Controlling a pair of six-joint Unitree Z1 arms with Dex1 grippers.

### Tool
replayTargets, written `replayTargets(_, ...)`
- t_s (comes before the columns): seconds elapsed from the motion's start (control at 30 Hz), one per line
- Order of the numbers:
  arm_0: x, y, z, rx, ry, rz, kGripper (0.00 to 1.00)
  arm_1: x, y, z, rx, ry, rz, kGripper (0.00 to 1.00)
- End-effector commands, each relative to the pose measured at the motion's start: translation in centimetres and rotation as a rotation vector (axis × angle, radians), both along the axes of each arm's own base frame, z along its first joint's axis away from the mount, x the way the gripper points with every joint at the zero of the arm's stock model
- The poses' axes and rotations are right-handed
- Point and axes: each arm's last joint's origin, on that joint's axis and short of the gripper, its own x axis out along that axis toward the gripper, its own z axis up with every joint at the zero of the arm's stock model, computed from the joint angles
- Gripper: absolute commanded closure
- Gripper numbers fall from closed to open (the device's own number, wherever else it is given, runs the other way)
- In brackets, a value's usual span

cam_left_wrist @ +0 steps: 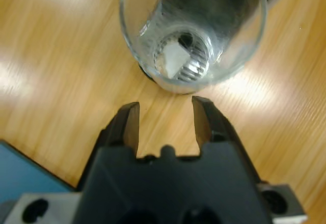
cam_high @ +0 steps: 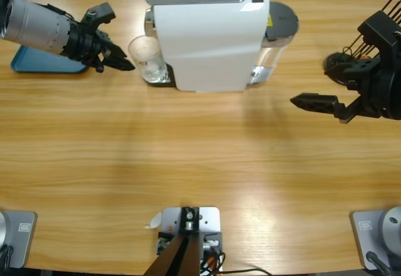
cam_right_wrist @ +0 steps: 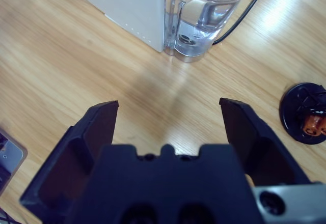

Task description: Pour coffee

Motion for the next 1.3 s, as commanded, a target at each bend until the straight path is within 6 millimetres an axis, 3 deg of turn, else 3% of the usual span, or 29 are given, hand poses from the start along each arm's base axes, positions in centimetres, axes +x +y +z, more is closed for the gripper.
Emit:
replayTargets(0.03,0.8,-1.3,-1.8,0.005,0.04,-0.017,0.543,0.0,-0.4,-1.5,-0.038,0.054,-0.022,0.119)
replayTargets(0.33,1.2,-2.0,-1.3,-0.016,0.005,0.002,0.492,-0.3,-0.7,-1.2,-0.027,0.042,-0.022,0.119)
replayTargets(0.43,0.8,-1.8,-1.1,-0.021,0.007,-0.003,0.407,-0.3,-0.7,-1.1,-0.026,0.041,-0.022,0.119)
replayTargets(0.47,0.5,-1.6,-1.1,-0.022,0.009,-0.003,0.316,-0.3,-0.7,-1.2,-0.026,0.042,-0.022,0.119)
replayTargets(0.57,-1.0,-0.3,-0.3,-0.029,0.005,0.01,0.079,-0.2,-0.6,-1.2,-0.029,0.045,-0.022,0.116)
replayTargets(0.7,-4.3,1.4,0.7,-0.068,0.028,0.034,0.014,0.0,-0.4,-1.1,-0.029,0.043,-0.023,0.115)
replayTargets(0.77,-6.2,2.3,1.2,-0.085,0.039,0.07,0.009,0.1,-0.2,-0.2,-0.011,0.025,-0.022,0.139)
replayTargets(0.83,-7.6,2.6,1.8,-0.089,0.038,0.115,0.011,0.6,0.2,1.6,-0.009,0.025,-0.022,0.279)
replayTargets(0.97,-9.3,3.1,2.6,-0.031,0.041,0.224,0.009,2.7,2.0,5.2,-0.001,-0.009,-0.013,0.301)
replayTargets(1.0,-9.6,3.0,2.7,-0.028,0.043,0.24,0.009,3.3,2.3,5.5,-0.012,-0.015,-0.003,0.438)
replayTargets(1.03,-10.2,3.0,2.8,-0.027,0.047,0.249,0.007,3.8,2.7,5.8,-0.022,-0.025,0.008,0.671)
replayTargets(1.07,-10.8,3.1,2.7,-0.022,0.049,0.252,0.004,4.3,2.9,6.2,-0.016,-0.035,0.004,0.966)
replayTargets(1.3,-13.9,4.0,2.1,-0.009,0.093,0.323,0.009,8.4,4.1,12.4,-0.01,-0.078,-0.08,1.0)
